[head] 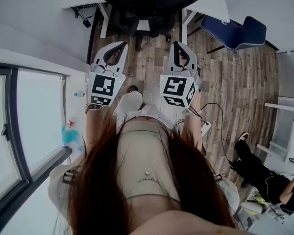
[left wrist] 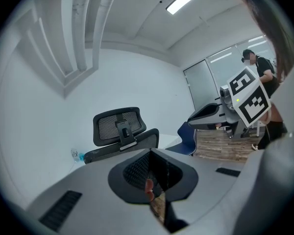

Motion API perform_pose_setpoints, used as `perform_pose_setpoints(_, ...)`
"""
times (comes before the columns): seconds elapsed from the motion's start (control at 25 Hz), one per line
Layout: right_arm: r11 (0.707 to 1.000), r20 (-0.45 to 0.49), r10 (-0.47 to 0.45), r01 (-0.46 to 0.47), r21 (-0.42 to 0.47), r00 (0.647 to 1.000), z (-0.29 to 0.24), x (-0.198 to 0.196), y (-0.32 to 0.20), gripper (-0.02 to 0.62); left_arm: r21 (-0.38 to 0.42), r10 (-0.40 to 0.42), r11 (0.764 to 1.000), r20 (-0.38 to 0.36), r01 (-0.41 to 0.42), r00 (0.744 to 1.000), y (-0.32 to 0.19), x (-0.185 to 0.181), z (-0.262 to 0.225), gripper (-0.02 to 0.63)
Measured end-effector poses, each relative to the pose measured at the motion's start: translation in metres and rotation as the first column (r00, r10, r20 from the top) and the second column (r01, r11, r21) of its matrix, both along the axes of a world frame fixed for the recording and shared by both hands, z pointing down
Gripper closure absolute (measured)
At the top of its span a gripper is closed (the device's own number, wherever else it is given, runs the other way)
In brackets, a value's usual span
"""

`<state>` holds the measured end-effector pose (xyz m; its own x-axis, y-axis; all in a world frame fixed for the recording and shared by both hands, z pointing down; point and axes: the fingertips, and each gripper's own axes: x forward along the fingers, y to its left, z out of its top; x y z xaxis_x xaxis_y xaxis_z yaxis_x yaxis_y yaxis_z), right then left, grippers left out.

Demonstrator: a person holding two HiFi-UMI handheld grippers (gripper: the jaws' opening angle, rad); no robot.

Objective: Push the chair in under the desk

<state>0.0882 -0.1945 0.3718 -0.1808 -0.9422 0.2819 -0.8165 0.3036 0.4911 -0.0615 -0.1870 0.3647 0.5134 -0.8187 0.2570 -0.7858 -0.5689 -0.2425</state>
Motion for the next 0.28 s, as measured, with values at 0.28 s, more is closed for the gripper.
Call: perform_pose_setpoints(0.28,1.000,0.012,0.004,-0.004,0.001,1.000,0.0033,0.0018,0.0068,0.569,-0.002,0.000,1.000,0.004,0.000,1.000,0.0071,0.0002,0.0024,0.601)
